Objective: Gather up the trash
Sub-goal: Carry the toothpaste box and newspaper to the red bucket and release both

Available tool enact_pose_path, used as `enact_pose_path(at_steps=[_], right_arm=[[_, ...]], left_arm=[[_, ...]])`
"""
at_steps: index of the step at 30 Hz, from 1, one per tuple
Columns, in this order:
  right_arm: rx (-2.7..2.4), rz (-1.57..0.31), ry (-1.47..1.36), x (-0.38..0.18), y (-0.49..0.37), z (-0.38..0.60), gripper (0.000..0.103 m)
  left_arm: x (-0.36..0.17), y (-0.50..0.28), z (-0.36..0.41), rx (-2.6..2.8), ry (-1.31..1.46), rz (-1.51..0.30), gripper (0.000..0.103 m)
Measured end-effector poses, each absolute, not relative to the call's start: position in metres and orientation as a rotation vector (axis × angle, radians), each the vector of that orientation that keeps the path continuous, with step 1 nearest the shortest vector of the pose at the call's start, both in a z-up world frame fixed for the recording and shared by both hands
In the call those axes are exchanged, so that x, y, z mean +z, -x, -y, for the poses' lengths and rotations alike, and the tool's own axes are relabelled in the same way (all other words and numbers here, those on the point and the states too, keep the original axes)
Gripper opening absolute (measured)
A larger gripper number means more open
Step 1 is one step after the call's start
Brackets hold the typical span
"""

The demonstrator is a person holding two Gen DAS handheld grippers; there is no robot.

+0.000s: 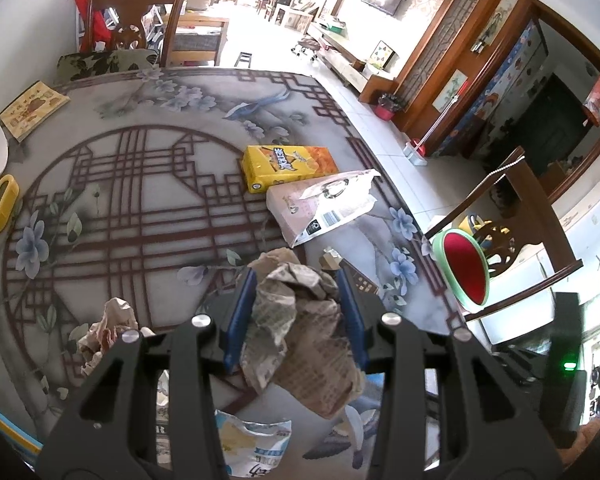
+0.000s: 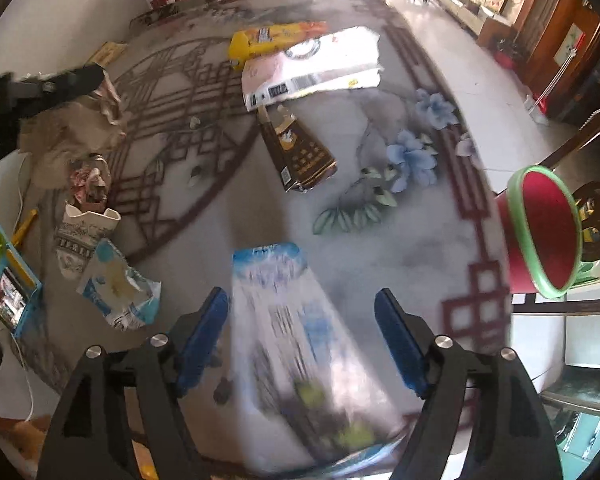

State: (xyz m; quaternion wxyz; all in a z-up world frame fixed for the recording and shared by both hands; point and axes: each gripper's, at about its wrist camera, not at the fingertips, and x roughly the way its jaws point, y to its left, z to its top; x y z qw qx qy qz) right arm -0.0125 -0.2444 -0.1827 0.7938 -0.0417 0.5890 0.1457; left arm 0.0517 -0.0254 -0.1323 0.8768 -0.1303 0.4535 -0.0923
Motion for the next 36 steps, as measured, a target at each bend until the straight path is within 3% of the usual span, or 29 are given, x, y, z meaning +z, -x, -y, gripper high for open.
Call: enact_pose_path(at_steps=[2,5,12,13,16,18,29,36], right_arm=[[0.312,-1.246,0.093,-0.172,0.016,0.248,0.082],[0.314,-1.270,0.135,-0.177,0.016,0.247,0.084],[0.311,-1.450,0.331,-0.250,0.037,0.233,0.084],[0.311,-1.467,0.348,-0.257,0.040,0.233,0.082],[0.328,-1.496,0.323,-0.267,0.045,0.236,0.058],[0.340,-1.491,0.298,-0.265,0.043,0.238,0.056],[0.302,-1.180,0.050,-0.171,0.011,0.261,0.052],[0.288,-1.075,-0.045,-0.129,-0.002,0.280,0.052]], left_arm=[[-0.132,-0.053,0.026,-0.194,0.276,-0.947,0.040],[-0.133,-0.056,0.029,-0.202,0.285,-0.950,0.040],[-0.128,-0.054,0.041,-0.230,0.265,-0.937,0.040],[-0.128,-0.054,0.041,-0.228,0.267,-0.939,0.040],[-0.127,-0.052,0.042,-0.226,0.271,-0.940,0.040],[-0.127,-0.052,0.042,-0.226,0.270,-0.940,0.040],[-0.118,-0.049,0.052,-0.227,0.259,-0.922,0.040],[-0.113,-0.051,0.070,-0.250,0.249,-0.915,0.040]])
